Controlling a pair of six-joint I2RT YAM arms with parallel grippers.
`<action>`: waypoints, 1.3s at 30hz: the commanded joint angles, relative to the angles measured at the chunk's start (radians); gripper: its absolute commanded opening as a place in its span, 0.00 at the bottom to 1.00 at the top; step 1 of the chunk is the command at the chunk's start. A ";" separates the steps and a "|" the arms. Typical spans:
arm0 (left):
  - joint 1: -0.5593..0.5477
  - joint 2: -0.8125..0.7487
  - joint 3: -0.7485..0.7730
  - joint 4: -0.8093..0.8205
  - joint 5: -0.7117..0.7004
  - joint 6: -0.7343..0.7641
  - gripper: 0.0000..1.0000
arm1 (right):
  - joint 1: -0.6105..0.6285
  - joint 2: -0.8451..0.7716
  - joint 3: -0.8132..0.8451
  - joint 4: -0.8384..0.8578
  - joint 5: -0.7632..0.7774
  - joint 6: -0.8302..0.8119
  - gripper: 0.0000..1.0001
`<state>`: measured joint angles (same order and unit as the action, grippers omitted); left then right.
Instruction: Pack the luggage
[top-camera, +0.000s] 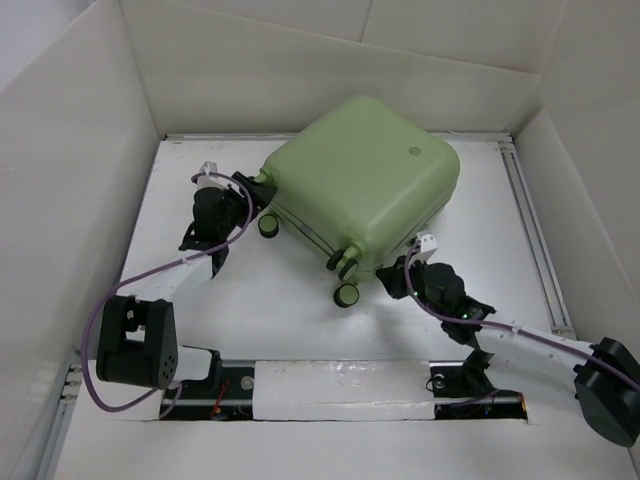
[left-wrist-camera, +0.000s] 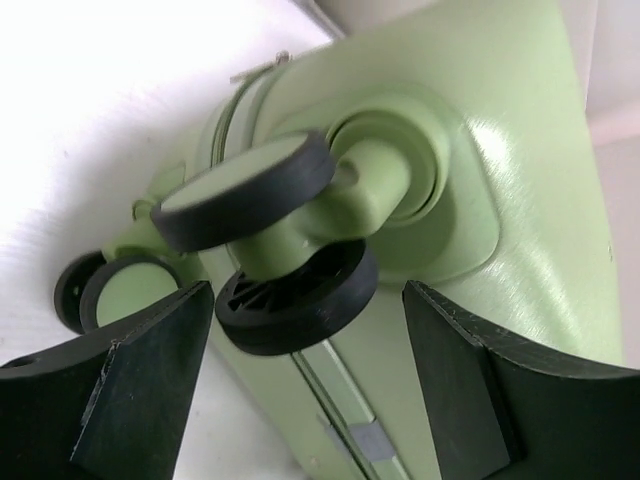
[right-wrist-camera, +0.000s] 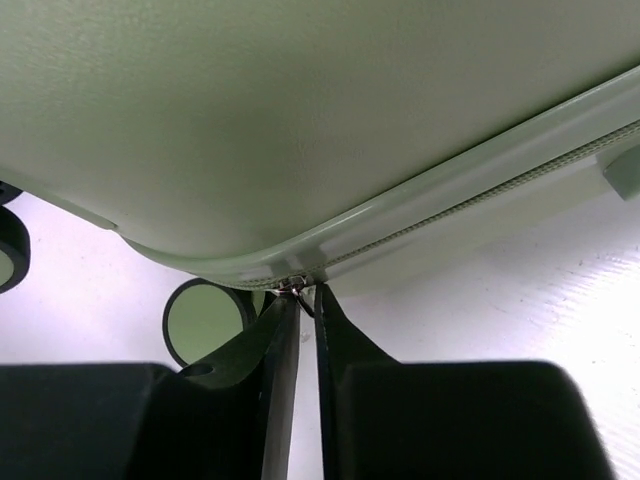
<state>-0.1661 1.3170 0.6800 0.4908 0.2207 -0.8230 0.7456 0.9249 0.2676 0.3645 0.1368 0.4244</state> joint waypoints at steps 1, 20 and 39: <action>-0.003 0.010 0.073 0.083 -0.043 0.012 0.73 | -0.009 0.038 0.036 0.105 -0.016 -0.009 0.16; 0.020 0.117 0.112 0.192 0.023 0.012 0.00 | -0.009 0.094 0.018 0.203 0.003 0.019 0.04; -0.269 -0.284 -0.108 0.201 -0.030 0.030 0.00 | 0.224 -0.081 -0.022 0.014 0.009 0.333 0.00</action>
<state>-0.3817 1.1126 0.6014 0.5755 0.1490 -0.8059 0.8776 0.8692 0.2279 0.3588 0.2413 0.6399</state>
